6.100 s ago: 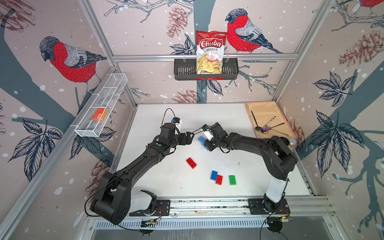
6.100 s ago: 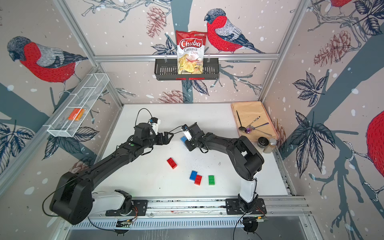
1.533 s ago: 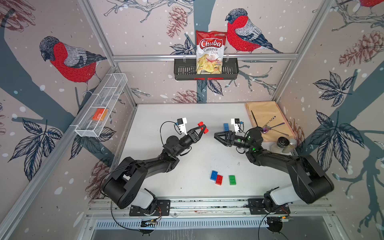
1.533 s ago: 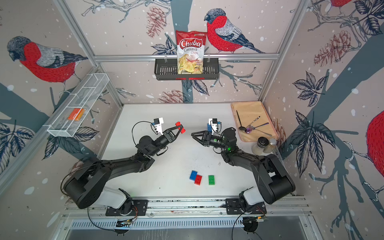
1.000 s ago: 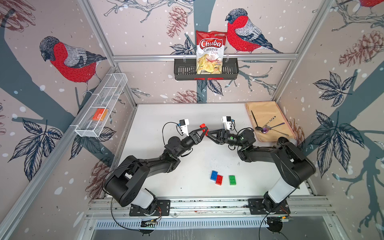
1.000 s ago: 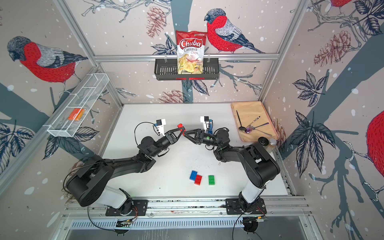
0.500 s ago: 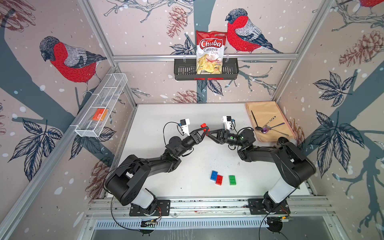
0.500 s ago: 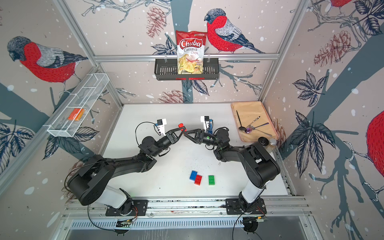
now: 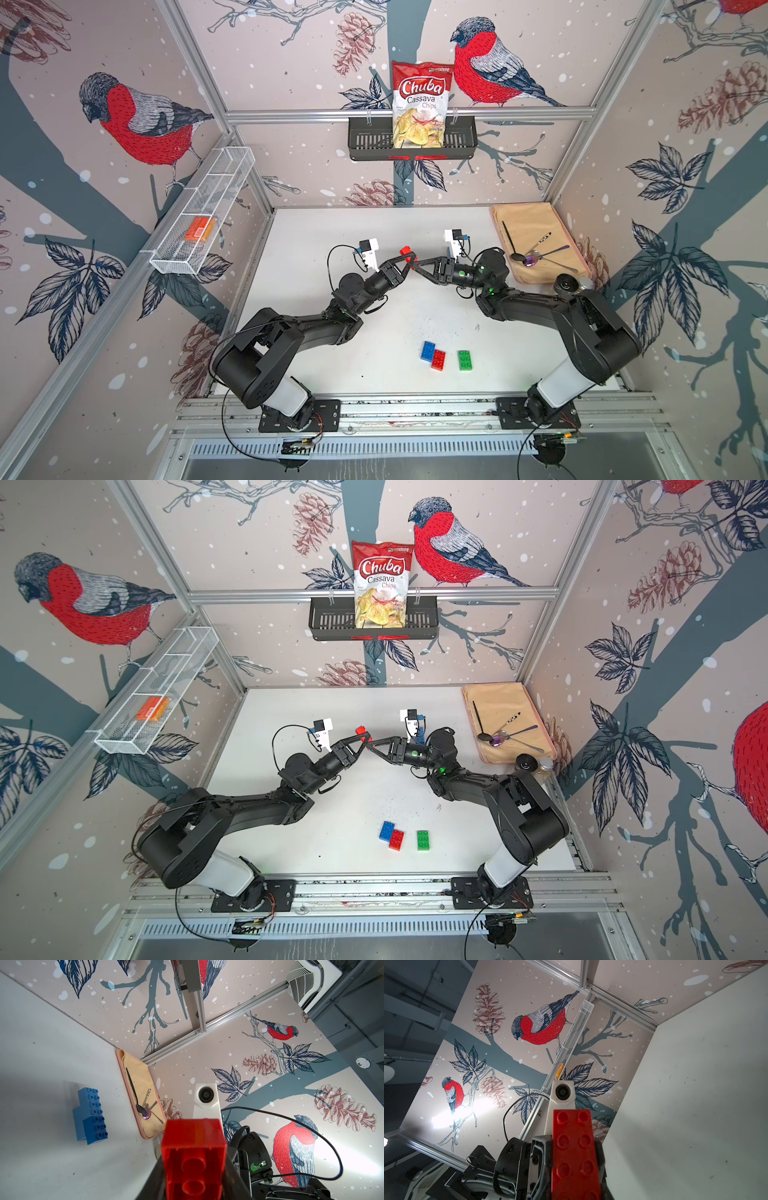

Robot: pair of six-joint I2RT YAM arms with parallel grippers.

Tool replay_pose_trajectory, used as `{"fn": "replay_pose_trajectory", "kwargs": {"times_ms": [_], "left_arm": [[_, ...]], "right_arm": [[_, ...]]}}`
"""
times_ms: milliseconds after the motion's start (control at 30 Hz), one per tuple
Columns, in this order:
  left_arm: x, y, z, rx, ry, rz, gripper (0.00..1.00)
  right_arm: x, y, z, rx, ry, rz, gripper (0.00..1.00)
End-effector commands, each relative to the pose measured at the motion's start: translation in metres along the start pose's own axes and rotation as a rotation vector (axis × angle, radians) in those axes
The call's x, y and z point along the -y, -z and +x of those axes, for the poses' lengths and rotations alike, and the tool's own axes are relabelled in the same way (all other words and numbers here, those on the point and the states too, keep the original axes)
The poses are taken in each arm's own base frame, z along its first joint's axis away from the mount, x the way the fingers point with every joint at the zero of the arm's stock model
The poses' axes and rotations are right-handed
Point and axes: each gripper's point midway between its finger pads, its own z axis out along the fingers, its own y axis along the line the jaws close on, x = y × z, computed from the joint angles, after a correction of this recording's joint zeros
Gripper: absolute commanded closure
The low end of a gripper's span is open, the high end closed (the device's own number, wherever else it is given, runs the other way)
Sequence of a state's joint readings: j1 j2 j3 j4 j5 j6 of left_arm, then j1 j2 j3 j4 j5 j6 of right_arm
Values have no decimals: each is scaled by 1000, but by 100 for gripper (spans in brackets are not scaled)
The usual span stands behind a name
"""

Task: Assemble a rectangle with lego
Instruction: Adjust the lego brick at the center of the board.

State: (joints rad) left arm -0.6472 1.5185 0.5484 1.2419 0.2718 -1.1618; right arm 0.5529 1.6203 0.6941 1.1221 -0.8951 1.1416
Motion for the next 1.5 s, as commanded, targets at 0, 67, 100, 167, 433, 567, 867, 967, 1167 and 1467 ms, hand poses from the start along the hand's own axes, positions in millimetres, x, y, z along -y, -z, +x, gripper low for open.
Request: {"fn": "replay_pose_trajectory", "kwargs": {"times_ms": [0, 67, 100, 167, 433, 567, 867, 967, 1167, 1467], "left_arm": [[15, 1, 10, -48, -36, 66, 50], [15, 5, 5, -25, -43, 58, 22], [15, 7, 1, -6, -53, 51, 2], [16, 15, -10, 40, -78, 23, 2], [-29, 83, -74, 263, -280, -566, 1], [-56, 133, -96, 267, -370, -984, 1], [-93, 170, -84, 131, -289, -1254, 1], [-98, 173, -77, 100, -280, -1258, 1], [-97, 181, -72, 96, -284, -1227, 2], [-84, 185, -70, 139, -246, -1125, 2]], "right_arm": [[12, -1, 0, 17, 7, 60, 69], [16, 0, 0, 20, 16, 92, 69], [19, 2, -1, 23, 20, 116, 70], [27, 5, 0, 26, 32, 175, 70], [60, 14, 4, 9, 247, 622, 70], [75, 15, 19, -8, 490, 925, 70], [126, 13, 73, -3, 614, 1208, 70], [142, 16, 84, 36, 574, 1260, 70], [162, 11, 94, 95, 464, 1289, 69], [176, -3, 103, 85, 362, 1284, 45]]}}
